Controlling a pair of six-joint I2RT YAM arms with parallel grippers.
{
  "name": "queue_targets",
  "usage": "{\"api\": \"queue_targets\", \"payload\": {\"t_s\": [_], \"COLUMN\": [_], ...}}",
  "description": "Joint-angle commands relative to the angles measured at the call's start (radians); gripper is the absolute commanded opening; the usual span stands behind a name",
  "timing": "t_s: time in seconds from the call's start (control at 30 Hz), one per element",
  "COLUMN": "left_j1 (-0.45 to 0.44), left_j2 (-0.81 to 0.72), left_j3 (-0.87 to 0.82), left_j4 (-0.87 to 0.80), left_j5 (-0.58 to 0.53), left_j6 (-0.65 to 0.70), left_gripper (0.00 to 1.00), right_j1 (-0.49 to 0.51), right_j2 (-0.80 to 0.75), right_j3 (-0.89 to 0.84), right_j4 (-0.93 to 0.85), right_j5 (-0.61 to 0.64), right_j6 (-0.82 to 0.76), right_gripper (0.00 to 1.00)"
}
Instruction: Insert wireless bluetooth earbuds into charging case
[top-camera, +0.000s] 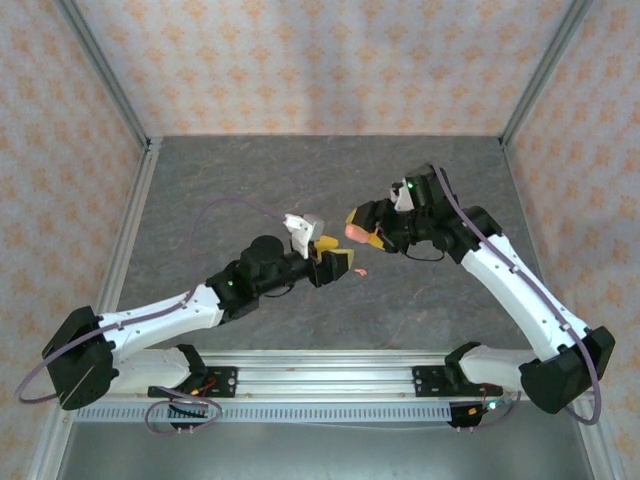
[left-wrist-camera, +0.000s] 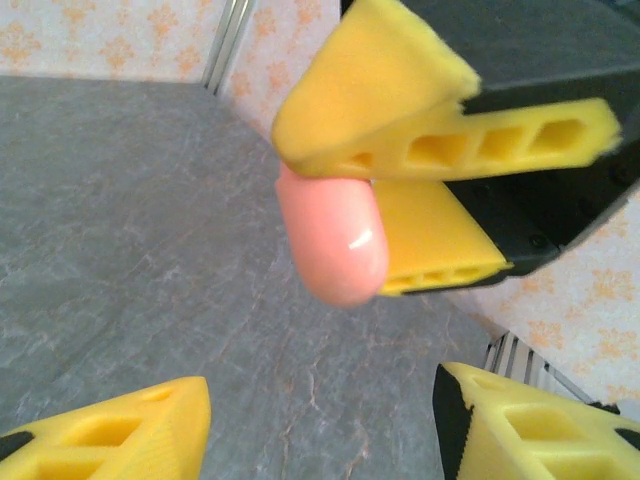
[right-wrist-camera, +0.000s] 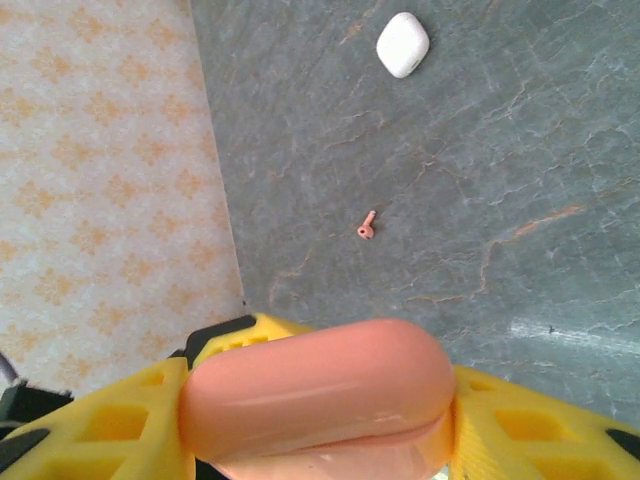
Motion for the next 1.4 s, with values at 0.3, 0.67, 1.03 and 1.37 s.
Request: {"api": "queue_targets", "payload": {"t_s": [0.3,0.67,1.03,1.37], "left_j1": [-0.004,-0.002,-0.001,0.134], "left_j2": [0.079,0.106,0.088,-0.051], "left_j3": [0.113,0.159,0.160,0.088], "left_j4": [0.121,0.091,0.058,0.010], "left_j5": [0.006,0.010,-0.033,0.053], "left_j6": [-0.002,-0.003,-0.035,-0.210], "left_gripper": [0.55,0.31,0.06,0.04], "right_j1": [0.020,0.019,0.020,-0.020], "right_j2": [-0.086,-0.101,-0.126,-0.191], "right_j3": [-0.024,-0.032,-0.012,0.039], "right_j4": [0.015,0.010,0.055,0.142], "right_j5": [-0.016,-0.018,-0.022,0.002], "right_j6": [0.065,0.063,0.059,-0.009], "right_gripper": [0.50,0.50,0.66,0.70]}}
